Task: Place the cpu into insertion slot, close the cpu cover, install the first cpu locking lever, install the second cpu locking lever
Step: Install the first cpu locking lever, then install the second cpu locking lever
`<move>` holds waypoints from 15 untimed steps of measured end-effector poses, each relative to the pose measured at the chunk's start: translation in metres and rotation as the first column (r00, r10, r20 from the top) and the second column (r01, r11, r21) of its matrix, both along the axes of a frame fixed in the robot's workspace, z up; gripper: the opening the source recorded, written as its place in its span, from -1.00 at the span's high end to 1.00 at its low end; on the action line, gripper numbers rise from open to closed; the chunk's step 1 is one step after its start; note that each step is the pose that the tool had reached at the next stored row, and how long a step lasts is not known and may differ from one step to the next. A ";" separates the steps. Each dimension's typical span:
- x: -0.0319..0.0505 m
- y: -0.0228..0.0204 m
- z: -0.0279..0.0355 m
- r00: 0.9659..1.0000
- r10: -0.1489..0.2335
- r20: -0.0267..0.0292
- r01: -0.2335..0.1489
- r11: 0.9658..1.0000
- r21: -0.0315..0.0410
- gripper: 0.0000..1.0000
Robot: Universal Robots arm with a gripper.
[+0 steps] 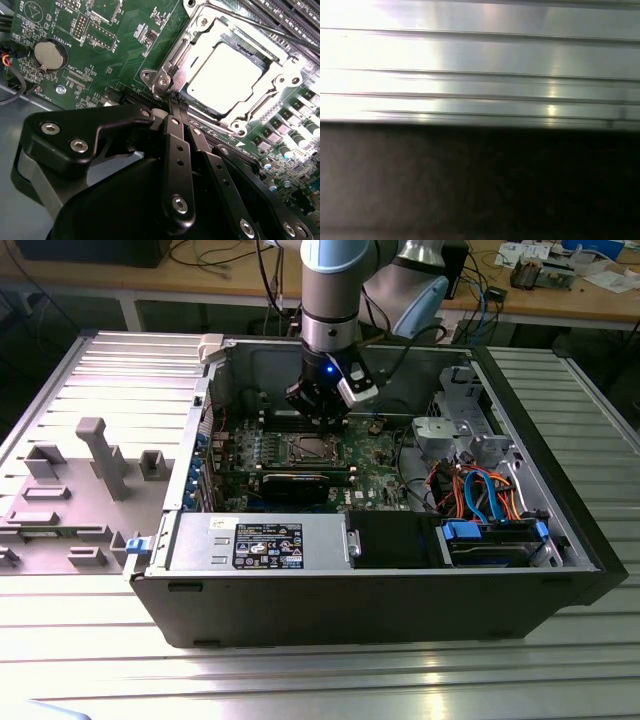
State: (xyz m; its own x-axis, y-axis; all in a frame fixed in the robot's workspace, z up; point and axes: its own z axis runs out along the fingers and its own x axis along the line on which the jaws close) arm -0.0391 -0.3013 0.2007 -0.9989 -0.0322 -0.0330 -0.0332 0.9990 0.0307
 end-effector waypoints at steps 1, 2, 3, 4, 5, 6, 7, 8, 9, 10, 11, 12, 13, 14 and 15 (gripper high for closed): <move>0.0000 0.0001 0.0004 1.000 0.000 0.000 0.000 1.000 0.001 0.79; 0.0002 0.0002 0.0020 1.000 0.000 0.001 0.000 1.000 0.002 0.79; 0.0003 0.0003 0.0044 1.000 0.000 0.001 0.000 1.000 0.002 0.79; 0.0002 0.0002 0.0069 1.000 0.000 0.000 0.000 1.000 0.001 0.79; 0.0001 0.0001 0.0089 1.000 0.000 0.000 0.000 1.000 0.001 0.79; 0.0002 0.0002 0.0102 1.000 0.000 0.000 0.000 1.000 0.001 0.79; 0.0001 0.0002 0.0108 1.000 0.000 0.000 0.000 1.000 0.001 0.79; 0.0001 0.0001 0.0108 1.000 0.000 0.000 0.000 1.000 0.001 0.79; 0.0002 -0.0007 0.0109 1.000 0.000 0.000 0.000 1.000 0.001 0.79; 0.0001 -0.0025 0.0109 1.000 0.000 0.000 0.000 1.000 0.001 0.79; 0.0001 -0.0034 0.0109 1.000 0.000 0.000 0.000 1.000 0.001 0.79; 0.0001 -0.0035 0.0109 1.000 0.000 0.000 0.000 1.000 0.001 0.79; 0.0001 -0.0035 0.0109 1.000 0.000 0.000 0.000 1.000 0.001 0.79; 0.0001 -0.0036 0.0109 1.000 0.000 0.000 0.000 1.000 0.001 0.79; 0.0001 -0.0037 0.0109 1.000 0.000 0.000 0.000 1.000 0.001 0.79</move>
